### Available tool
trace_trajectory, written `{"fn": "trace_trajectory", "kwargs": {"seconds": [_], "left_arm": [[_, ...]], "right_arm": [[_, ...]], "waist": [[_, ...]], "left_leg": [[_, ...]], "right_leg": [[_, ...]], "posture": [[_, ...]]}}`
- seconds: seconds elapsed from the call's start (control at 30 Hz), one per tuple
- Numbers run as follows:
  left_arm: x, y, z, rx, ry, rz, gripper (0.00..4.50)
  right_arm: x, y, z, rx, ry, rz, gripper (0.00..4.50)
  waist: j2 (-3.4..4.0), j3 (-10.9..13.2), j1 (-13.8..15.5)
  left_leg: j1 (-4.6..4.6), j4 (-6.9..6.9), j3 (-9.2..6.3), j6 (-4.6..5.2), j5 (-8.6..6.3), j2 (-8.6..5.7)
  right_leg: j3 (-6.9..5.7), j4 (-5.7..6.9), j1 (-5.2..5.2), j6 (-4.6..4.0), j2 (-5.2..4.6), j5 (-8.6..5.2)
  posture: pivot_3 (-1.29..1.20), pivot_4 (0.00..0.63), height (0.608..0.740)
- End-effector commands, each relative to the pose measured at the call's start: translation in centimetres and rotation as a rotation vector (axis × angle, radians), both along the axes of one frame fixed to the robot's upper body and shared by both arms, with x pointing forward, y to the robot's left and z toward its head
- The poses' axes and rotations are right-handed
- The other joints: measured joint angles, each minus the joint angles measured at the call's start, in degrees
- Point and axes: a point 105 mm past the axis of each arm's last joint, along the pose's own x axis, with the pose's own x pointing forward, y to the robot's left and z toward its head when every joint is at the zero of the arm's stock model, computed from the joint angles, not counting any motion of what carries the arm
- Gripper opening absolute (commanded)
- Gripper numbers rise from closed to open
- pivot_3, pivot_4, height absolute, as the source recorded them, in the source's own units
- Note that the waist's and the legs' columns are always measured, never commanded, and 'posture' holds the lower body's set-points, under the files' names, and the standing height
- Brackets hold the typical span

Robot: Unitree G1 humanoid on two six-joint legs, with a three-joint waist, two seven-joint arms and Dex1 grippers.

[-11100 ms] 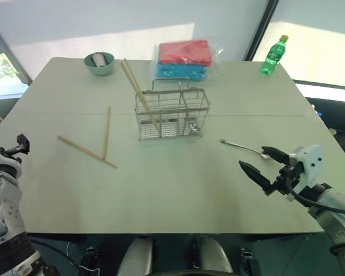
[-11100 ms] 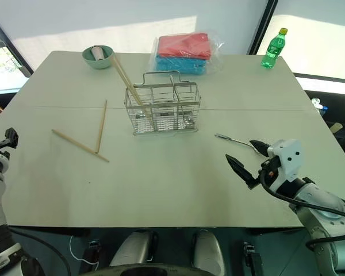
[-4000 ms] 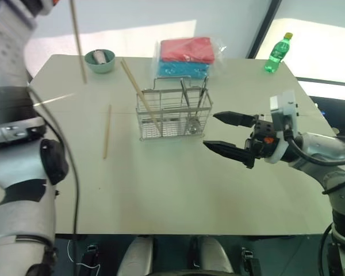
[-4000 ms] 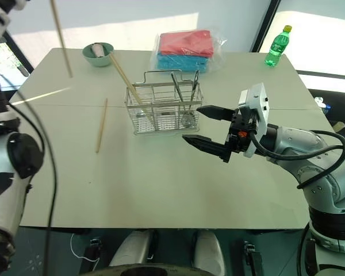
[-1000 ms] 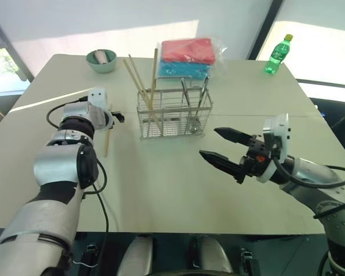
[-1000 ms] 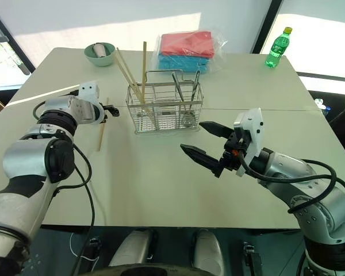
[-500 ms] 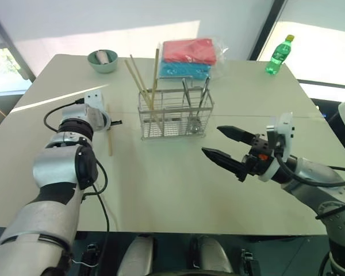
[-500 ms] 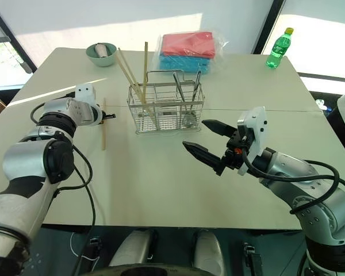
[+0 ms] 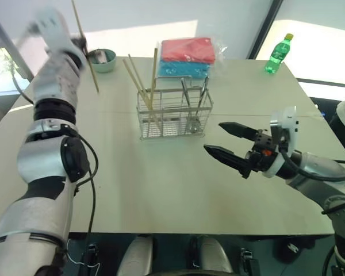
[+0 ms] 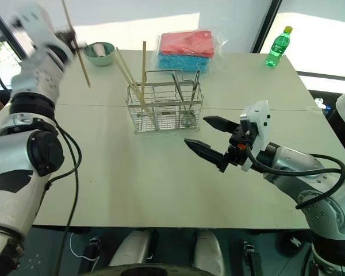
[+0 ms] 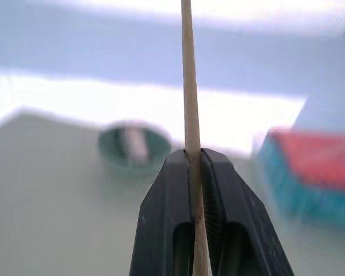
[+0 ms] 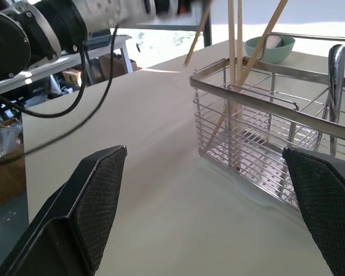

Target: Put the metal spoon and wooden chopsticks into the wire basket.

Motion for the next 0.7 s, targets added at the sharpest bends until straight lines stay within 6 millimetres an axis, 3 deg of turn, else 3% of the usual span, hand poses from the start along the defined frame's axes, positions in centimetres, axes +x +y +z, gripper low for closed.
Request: {"fn": "trace_trajectory", "kwargs": {"seconds": [0.03,0.13,0.23,0.33,0.47,0.7], "left_arm": [[-2.3,-1.6,4.5,-0.034,-0.209,-0.097,0.08],[-4.2,-4.3,6.8,-0.031,-0.304,-0.216,0.08],[-5.6,-6.5,7.4,-0.002,-0.34,-0.317,0.08],[-5.0,-10.2,4.1,0.087,-0.246,-0.399,0.08],[-4.9,-12.5,0.6,0.148,-0.16,-0.448,0.08],[-5.3,-13.5,-3.1,0.18,-0.105,-0.457,0.08]], "right_arm": [[-0.8,0.3,1.1,-0.002,-0.037,0.022,4.5],[-1.0,0.2,0.8,-0.012,-0.026,0.017,4.5],[-1.1,0.0,0.6,-0.015,-0.025,0.007,4.5],[-1.1,-0.3,0.5,-0.005,-0.028,-0.021,4.5],[-1.3,-0.2,0.3,0.004,-0.026,-0.036,4.5],[-1.5,-0.4,0.3,0.012,-0.037,-0.068,4.5]], "waist": [[0.02,-0.02,0.16],[-0.02,-0.01,0.17],[-0.02,-0.01,-0.07],[0.25,-0.15,-0.1],[0.29,-0.16,-0.18],[0.27,-0.12,-0.04]], "left_leg": [[0.02,0.01,0.0,0.04,-0.02,-0.05],[0.02,0.12,-0.08,0.25,-0.13,-0.11],[0.02,0.2,-0.08,0.27,-0.14,-0.11],[0.1,0.15,-0.04,0.3,-0.15,-0.09],[0.13,0.19,-0.06,0.33,-0.15,-0.04],[0.05,0.18,-0.05,0.34,-0.15,0.02]], "right_leg": [[-0.01,0.0,0.05,0.0,-0.04,0.0],[-0.04,0.0,0.14,0.08,-0.04,0.04],[-0.03,0.01,0.16,0.11,-0.01,0.06],[0.01,0.02,0.19,0.1,0.02,0.05],[0.02,0.07,0.22,0.09,0.13,0.05],[0.05,0.03,0.13,0.06,0.18,0.06]], "posture": [[0.0,0.15,0.667],[0.0,0.15,0.667],[0.0,0.15,0.667],[0.0,0.15,0.667],[0.0,0.15,0.667],[0.0,0.15,0.667]]}}
